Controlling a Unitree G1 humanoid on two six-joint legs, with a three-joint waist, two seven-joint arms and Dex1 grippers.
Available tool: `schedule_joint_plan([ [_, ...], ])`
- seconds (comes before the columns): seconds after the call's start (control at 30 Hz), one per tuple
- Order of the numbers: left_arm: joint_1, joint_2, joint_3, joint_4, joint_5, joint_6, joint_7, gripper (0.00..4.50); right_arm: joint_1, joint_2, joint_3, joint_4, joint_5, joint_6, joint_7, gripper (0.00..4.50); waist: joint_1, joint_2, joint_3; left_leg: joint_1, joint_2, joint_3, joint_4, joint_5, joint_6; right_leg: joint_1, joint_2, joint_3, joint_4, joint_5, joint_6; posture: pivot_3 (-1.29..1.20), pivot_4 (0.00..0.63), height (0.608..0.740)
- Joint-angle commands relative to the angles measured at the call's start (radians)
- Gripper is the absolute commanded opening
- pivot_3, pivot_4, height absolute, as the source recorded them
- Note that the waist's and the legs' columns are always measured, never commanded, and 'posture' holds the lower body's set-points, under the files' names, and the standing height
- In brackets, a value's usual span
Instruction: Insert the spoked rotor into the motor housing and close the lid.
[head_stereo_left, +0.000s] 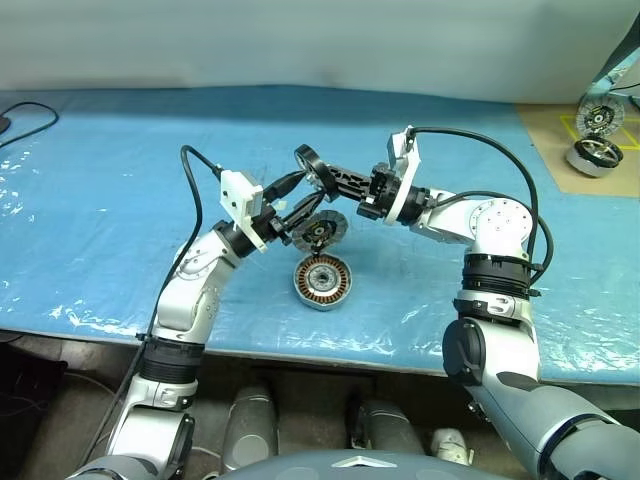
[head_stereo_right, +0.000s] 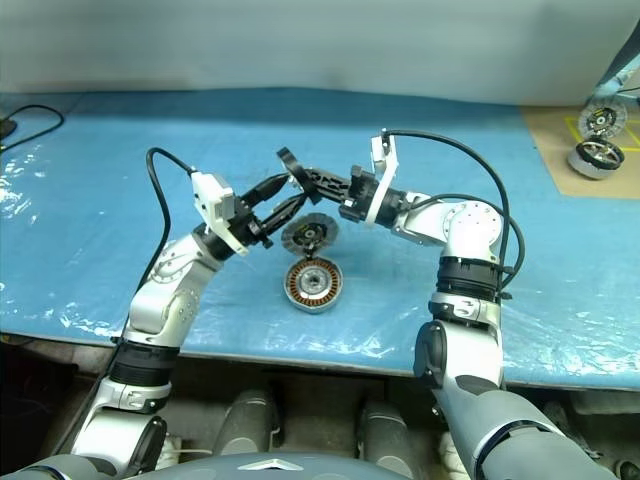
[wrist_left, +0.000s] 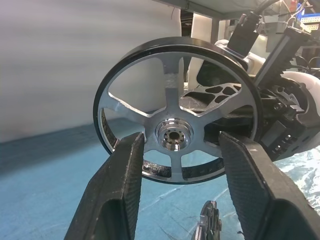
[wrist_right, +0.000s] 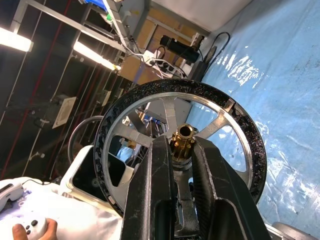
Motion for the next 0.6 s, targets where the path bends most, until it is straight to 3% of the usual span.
schedule_joint_plan([
  [0.03,-0.01,-0.001,-0.004,0.009,0.013,-0.012,-0.001,1.65,-0.01,0.012,0.012,-0.059,0.043,-0.004,0.017,0.15,0.0,0.0,0.0,0.0,0.0,0.0,0.0,0.0,0.0,0.0,0.0,0.0,0.0,0.0,0.0,0.0,0.15,0.74],
  [0.07,-0.011,-0.002,-0.004,0.011,0.019,-0.015,0.003,1.33,-0.009,0.013,0.013,-0.06,0.042,-0.005,0.017,0.15,0.0,0.0,0.0,0.0,0.0,0.0,0.0,0.0,0.0,0.0,0.0,0.0,0.0,0.0,0.0,0.0,0.15,0.74],
  [0.1,-0.011,-0.003,-0.005,0.014,0.023,-0.017,0.006,1.29,-0.008,0.013,0.016,-0.061,0.042,-0.006,0.017,0.15,0.0,0.0,0.0,0.0,0.0,0.0,0.0,0.0,0.0,0.0,0.0,0.0,0.0,0.0,0.0,0.0,0.15,0.74],
  [0.6,-0.026,-0.007,0.005,0.036,0.029,-0.032,0.014,1.29,-0.008,0.003,0.04,-0.056,0.02,-0.048,0.028,0.15,0.0,0.0,0.0,0.0,-0.001,0.0,0.0,0.0,0.0,0.0,-0.001,0.0,0.0,0.0,0.0,0.0,0.15,0.74],
])
